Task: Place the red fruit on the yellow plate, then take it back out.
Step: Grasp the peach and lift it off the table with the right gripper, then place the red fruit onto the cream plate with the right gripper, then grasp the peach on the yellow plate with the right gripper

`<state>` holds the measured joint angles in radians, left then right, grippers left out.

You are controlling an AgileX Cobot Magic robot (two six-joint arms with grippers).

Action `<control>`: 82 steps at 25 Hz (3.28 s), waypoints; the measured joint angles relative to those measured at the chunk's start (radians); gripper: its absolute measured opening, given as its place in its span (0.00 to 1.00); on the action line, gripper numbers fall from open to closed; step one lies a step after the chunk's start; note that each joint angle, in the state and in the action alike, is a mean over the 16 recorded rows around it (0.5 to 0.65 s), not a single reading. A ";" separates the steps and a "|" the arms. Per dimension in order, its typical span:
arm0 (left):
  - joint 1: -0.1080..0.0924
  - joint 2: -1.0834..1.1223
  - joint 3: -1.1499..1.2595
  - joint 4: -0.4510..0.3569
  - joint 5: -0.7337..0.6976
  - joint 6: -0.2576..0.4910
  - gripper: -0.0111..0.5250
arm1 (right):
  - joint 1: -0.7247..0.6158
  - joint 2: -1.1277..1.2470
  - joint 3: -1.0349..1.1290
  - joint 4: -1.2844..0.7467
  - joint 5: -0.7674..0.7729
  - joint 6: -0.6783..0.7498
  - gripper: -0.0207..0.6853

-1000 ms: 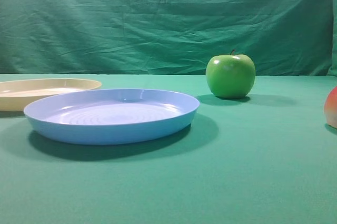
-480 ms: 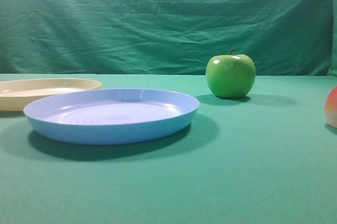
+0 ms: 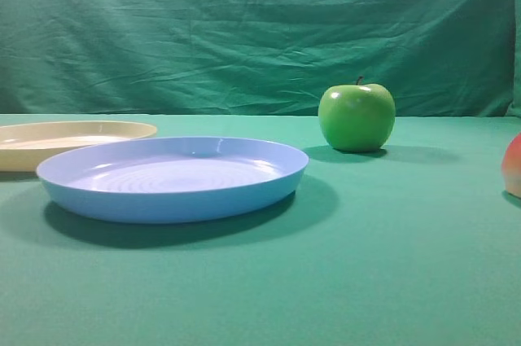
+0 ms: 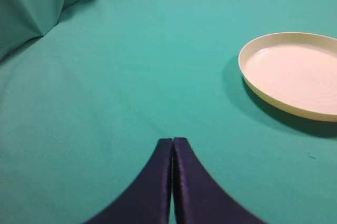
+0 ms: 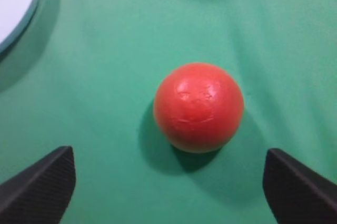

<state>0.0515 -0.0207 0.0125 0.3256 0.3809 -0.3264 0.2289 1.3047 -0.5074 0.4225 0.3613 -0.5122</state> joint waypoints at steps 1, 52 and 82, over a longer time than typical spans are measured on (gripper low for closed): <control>0.000 0.000 0.000 0.000 0.000 0.000 0.02 | 0.000 0.023 -0.005 0.005 -0.010 0.000 0.93; 0.000 0.000 0.000 0.000 0.000 0.000 0.02 | 0.539 0.849 -1.284 0.120 0.117 -0.174 0.38; 0.000 0.000 0.000 0.000 0.000 0.000 0.02 | 0.372 0.554 -1.342 0.056 0.618 0.018 0.06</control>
<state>0.0515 -0.0207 0.0125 0.3256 0.3809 -0.3264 0.6005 1.8584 -1.8495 0.4786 0.9788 -0.4946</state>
